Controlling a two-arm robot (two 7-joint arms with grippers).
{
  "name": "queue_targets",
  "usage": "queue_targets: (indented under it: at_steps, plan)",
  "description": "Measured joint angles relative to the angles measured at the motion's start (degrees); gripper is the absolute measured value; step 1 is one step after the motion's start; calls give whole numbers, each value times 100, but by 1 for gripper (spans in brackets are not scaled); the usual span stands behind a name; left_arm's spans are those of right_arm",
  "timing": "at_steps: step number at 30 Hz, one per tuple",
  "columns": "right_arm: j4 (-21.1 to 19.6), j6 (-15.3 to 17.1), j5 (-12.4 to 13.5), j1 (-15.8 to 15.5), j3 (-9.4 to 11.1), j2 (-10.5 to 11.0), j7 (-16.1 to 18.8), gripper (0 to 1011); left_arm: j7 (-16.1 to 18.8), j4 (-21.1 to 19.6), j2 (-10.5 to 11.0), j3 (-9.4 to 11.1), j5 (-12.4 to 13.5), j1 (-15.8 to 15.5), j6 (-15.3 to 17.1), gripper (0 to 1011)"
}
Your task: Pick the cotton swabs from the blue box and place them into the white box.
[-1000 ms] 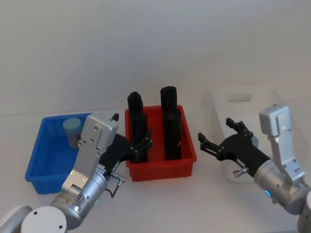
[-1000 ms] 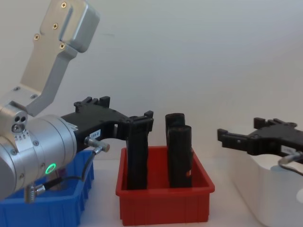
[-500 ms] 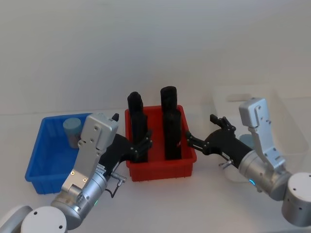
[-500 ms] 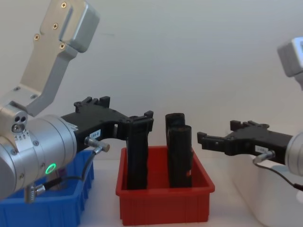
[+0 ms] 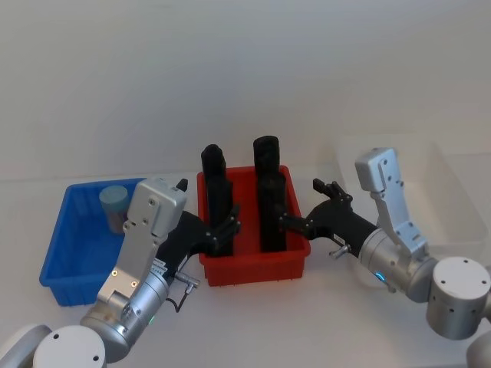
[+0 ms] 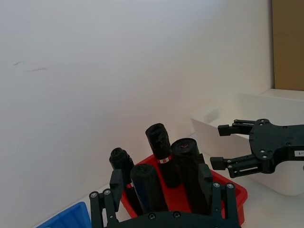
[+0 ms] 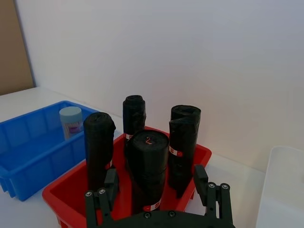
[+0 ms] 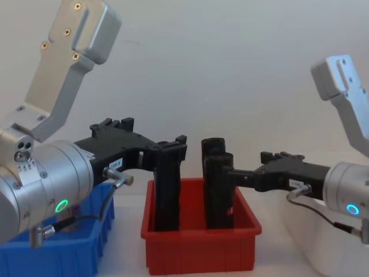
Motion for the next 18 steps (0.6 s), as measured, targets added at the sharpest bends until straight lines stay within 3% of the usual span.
queue_targets:
  at_steps: [18]
  plan:
    - [1116, -307, -124, 652, -76, -263, 208, 1002, 0, 0, 0, 0, 0, 0, 0, 1004]
